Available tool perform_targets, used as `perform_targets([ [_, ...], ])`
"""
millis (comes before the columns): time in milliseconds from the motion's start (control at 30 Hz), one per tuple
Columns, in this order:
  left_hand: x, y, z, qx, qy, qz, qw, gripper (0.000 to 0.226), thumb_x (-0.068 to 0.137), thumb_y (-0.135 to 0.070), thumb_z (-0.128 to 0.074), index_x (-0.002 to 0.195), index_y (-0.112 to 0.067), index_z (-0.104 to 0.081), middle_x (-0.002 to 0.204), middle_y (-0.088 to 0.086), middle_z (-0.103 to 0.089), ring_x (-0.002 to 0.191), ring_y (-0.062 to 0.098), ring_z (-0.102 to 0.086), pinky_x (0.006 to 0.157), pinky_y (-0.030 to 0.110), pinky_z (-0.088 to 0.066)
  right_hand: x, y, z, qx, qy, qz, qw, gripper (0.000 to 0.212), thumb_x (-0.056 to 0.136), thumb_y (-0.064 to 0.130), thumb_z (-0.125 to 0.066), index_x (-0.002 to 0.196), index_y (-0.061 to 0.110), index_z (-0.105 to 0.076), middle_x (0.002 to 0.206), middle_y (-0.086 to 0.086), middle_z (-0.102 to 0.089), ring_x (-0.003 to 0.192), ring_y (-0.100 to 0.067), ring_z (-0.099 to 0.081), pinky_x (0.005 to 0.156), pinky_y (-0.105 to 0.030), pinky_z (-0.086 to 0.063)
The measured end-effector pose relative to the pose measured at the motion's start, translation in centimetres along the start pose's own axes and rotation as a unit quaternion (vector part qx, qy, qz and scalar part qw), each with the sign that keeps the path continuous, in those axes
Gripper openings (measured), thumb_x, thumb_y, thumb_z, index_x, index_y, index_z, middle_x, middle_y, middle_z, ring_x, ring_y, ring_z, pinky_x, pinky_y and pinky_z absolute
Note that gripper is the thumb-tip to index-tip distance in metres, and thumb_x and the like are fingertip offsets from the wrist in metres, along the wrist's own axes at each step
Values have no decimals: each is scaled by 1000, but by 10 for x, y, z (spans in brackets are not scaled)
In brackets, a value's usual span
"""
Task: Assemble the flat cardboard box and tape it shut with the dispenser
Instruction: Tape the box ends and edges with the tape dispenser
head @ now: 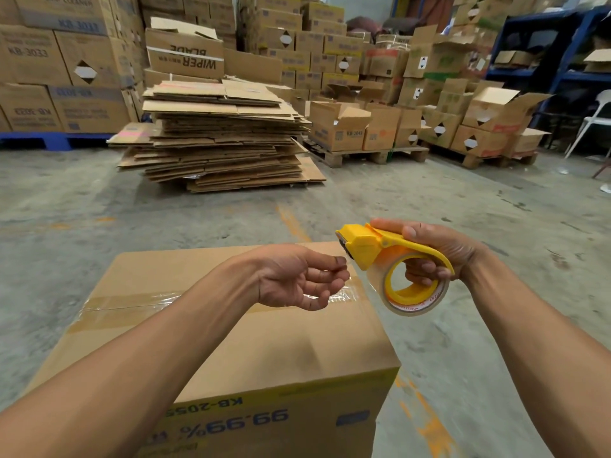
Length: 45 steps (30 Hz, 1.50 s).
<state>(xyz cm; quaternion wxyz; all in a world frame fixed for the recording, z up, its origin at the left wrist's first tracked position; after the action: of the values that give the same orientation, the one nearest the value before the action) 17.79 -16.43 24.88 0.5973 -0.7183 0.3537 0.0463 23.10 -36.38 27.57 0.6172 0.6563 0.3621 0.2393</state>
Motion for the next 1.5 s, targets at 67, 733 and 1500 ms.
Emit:
perform_targets([
  [67, 1, 1, 0, 9, -6, 5, 1000, 5, 88, -14, -68, 87, -9, -69, 71, 2, -67, 59, 10, -61, 64, 24, -50, -4, 2, -1, -13, 1, -12, 1000, 60, 66, 45, -86, 122, 32, -69, 40, -4, -51, 25, -8, -45, 38, -21, -47],
  [733, 61, -53, 52, 375, -100, 21, 921, 5, 93, -15, -58, 93, -13, -63, 75, 1, -49, 61, 13, -42, 63, 29, -49, -49, -6, -18, -98, -165, -123, 974, 43, 88, 20, -62, 129, 31, -62, 75, -11, -71, 44, -18, -58, 44, -28, -55],
  [1500, 196, -108, 79, 544, -55, -44, 836, 19, 93, -20, -50, 94, -15, -68, 111, 4, -62, 96, 22, -54, 86, 39, -52, 36, -28, -28, 5, -360, -72, 930, 50, 94, 15, -63, 141, 23, -49, 118, -24, -56, 47, -31, -64, 47, -32, -54],
])
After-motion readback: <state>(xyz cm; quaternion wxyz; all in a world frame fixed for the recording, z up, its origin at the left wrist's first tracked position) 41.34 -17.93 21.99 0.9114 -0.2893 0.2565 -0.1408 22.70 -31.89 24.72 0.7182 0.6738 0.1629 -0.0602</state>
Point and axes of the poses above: each hand's wrist, its own x-axis towards the middle knuckle, its own z-axis out of the back of the hand, y = z × x, the point moved 5 cm from there along x, towards the middle knuckle
